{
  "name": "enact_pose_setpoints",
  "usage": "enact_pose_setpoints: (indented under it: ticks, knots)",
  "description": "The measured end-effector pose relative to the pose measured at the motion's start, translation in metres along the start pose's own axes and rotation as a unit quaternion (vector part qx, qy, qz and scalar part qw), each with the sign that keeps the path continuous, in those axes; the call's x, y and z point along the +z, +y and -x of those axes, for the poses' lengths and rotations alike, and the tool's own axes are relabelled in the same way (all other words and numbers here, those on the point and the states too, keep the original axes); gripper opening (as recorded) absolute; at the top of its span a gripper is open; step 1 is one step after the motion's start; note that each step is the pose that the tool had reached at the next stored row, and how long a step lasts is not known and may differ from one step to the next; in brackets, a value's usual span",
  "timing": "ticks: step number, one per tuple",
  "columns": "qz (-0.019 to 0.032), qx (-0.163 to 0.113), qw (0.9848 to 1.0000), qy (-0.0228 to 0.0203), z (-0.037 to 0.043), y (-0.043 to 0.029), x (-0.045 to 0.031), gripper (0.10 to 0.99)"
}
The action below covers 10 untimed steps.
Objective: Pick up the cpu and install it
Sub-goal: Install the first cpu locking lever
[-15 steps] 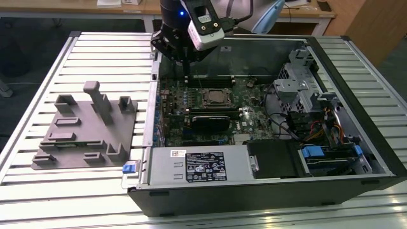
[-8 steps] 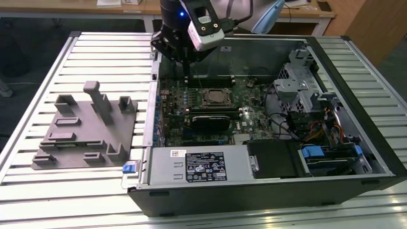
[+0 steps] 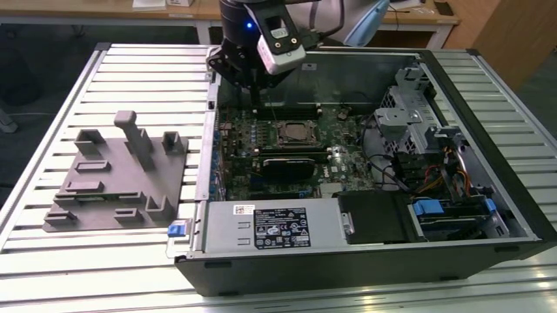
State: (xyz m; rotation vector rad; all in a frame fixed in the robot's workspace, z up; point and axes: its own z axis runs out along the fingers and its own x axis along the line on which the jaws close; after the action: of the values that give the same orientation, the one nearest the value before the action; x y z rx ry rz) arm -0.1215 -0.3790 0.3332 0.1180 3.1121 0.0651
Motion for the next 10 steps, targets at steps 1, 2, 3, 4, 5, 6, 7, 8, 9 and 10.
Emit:
enact_pose_setpoints:
  ticks: [1,2,3,4,5,6,7,8,9,10]
  knots:
    - [-0.0002,0.0,1.0,0.0,0.0001,0.0016,0.0018,0.106]
    - [-0.0003,0.0,1.0,0.0,0.0003,0.0041,0.0037,0.106]
    - [-0.0005,0.0,1.0,0.0,0.0004,0.0078,0.0056,0.106]
    - [-0.0005,0.0,1.0,0.0,0.0003,0.0105,0.007,0.106]
    - [-0.0006,0.0,1.0,0.0,0.0002,0.0121,0.0084,0.106]
    - [-0.0005,0.0,1.0,-0.0001,0.0,0.014,0.0099,0.106]
    - [-0.0005,0.0,1.0,-0.0001,-0.0002,0.015,0.0115,0.106]
    - [-0.0005,0.0,1.0,-0.0001,-0.0002,0.0153,0.0134,0.106]
    - [-0.0005,0.0,1.0,-0.0001,-0.0003,0.016,0.0152,0.106]
    - [-0.0006,0.0,1.0,0.0,-0.0005,0.0167,0.017,0.106]
